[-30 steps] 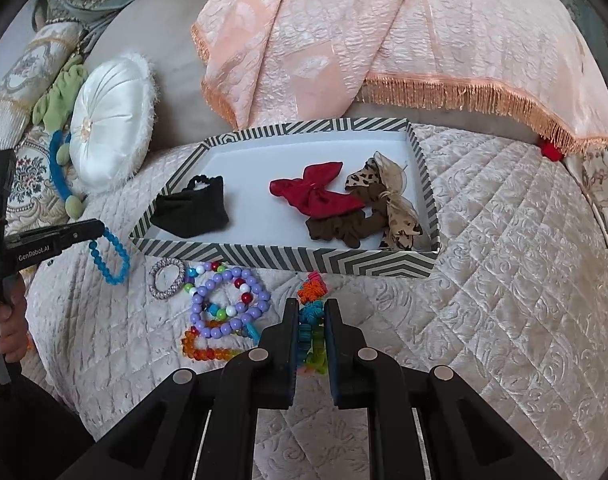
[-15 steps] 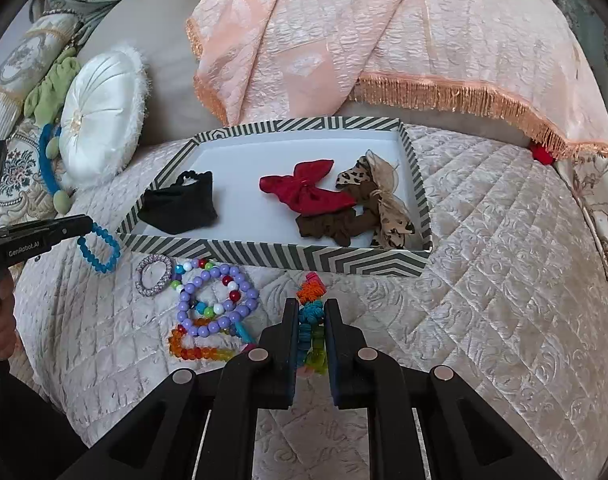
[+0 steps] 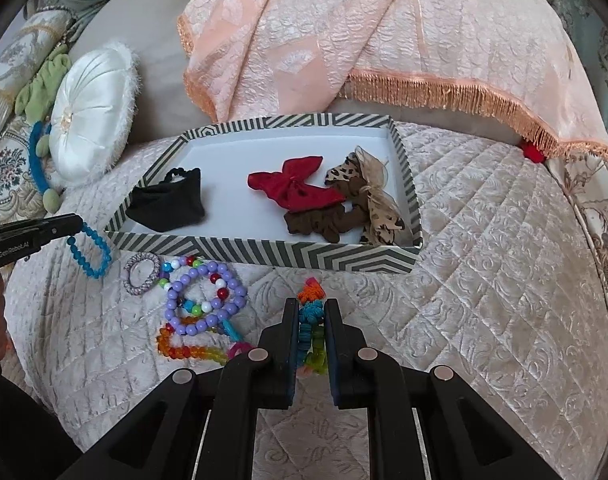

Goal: Organize jewelry
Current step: 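Lift both bracelets and carry them over the white box with both tools, then lower both bracelets into the box and open both tools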

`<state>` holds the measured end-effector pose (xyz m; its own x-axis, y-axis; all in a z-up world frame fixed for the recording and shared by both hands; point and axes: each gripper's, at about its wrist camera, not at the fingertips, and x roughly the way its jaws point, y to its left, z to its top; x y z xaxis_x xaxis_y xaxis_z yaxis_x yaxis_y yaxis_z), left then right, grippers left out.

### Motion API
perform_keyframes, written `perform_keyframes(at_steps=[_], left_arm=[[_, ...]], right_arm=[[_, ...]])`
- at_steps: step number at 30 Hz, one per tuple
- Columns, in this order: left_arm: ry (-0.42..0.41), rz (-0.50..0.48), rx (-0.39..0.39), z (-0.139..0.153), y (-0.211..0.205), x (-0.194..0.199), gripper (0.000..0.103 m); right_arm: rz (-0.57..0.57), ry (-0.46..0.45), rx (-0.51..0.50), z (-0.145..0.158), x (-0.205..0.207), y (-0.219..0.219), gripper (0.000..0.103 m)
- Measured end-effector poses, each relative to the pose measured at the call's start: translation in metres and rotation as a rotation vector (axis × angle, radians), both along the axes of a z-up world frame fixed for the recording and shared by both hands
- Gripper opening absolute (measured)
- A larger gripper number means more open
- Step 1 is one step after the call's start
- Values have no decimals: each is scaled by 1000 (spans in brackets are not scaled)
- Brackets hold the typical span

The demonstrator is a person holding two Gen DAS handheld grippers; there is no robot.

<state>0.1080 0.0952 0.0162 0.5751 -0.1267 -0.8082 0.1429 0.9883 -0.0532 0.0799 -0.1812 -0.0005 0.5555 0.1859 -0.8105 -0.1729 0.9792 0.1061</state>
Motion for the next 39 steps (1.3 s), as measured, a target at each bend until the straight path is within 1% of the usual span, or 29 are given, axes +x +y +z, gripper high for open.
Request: perform_keyframes(at_steps=[4,9,12,14,16,19,21,23,26,28,30,35,39], left_arm=[[-13,-5,-17,4,-1,-2,8],[-14,-21,-67,12,-4,-3,8],[-41,-38,-105,26,-9,-3,8],[-63,-46,-115,36,-14,0,8],[-79,-55,-134,45,-22,7,8],[-95,-61,-141,55,-36,25,8],[-88,-67,-154,58,-46,40,8],[-91,-68,-145,58,-56,56,8],[-106,-65,-162,56,-66,76,8],[-108,-64,-200,48,-68,88,8],[-83,-45,-229,32,-68,103,8],[-26,36,-234,-3,-61,132,8],[-22,82,-190,-16,-54,144,8]], right_arm=[[-5,0,5,0,0,-2,11],[3,-9,-10,2,1,0,11],[10,-45,5,12,4,0,11],[18,-94,26,25,8,1,11],[17,-132,51,34,14,2,11],[11,-171,96,42,31,4,11],[-3,-181,139,41,45,7,11],[-7,-181,159,38,55,11,11],[4,-171,176,31,69,23,11],[15,-171,179,26,77,32,11],[20,-174,183,22,84,39,11],[-6,-161,194,8,108,42,11],[-33,-102,239,-8,135,41,11]])
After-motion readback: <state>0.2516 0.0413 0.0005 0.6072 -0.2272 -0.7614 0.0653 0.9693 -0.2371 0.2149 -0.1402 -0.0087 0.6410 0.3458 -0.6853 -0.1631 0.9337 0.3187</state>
